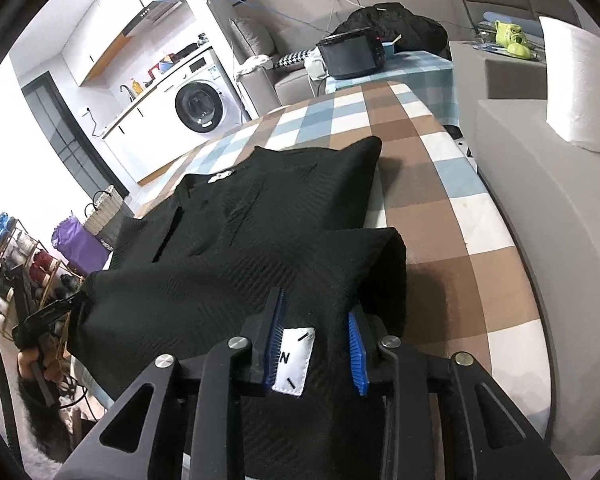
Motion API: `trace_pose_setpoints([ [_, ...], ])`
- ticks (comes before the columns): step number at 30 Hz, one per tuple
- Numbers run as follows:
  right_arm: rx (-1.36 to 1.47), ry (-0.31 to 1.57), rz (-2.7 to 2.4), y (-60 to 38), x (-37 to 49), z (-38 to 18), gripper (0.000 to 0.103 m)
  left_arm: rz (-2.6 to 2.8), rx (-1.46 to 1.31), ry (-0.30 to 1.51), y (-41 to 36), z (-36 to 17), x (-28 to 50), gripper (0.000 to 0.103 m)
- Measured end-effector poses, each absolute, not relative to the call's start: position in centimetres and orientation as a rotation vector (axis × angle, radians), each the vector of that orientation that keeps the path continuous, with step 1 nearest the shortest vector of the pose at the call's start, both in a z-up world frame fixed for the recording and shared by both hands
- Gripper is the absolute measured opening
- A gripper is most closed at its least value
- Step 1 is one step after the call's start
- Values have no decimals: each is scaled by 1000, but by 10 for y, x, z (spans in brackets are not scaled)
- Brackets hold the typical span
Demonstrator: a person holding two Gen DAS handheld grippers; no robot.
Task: Fold small clothes
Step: 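Grasp the folded edge again with the left tool while the right tool grasps it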
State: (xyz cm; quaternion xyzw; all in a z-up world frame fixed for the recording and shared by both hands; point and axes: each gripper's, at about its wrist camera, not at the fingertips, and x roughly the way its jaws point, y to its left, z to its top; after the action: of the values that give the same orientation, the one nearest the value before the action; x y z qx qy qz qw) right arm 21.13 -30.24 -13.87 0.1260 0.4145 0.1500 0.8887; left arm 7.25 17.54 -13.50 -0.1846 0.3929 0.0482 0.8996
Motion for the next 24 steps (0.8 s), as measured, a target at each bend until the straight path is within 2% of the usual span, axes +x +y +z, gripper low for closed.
trace_pose_setpoints([
  [1, 249, 871, 298, -302, 214, -141, 10, 109, -384, 809, 176, -135, 75, 4],
  [2, 232, 878, 276, -302, 218, -144, 5, 114, -386, 798, 177, -133, 76, 3],
  [11, 193, 616, 237, -303, 218, -80, 2, 125, -403, 603, 191, -80, 92, 0],
  [14, 221, 584, 210, -303, 236, -73, 2, 157, -399, 575, 200, -71, 111, 0],
  [21, 243, 786, 140, -303, 288, -120, 3, 160, -420, 702, 213, -96, 132, 0],
  [22, 258, 814, 148, -306, 288, -126, 4, 154, -419, 715, 212, -101, 129, 4],
  [23, 285, 820, 169, -311, 286, -129, 7, 144, -426, 739, 212, -106, 125, 16],
  [24, 305, 825, 191, -314, 284, -132, 8, 141, -437, 756, 211, -111, 122, 34],
])
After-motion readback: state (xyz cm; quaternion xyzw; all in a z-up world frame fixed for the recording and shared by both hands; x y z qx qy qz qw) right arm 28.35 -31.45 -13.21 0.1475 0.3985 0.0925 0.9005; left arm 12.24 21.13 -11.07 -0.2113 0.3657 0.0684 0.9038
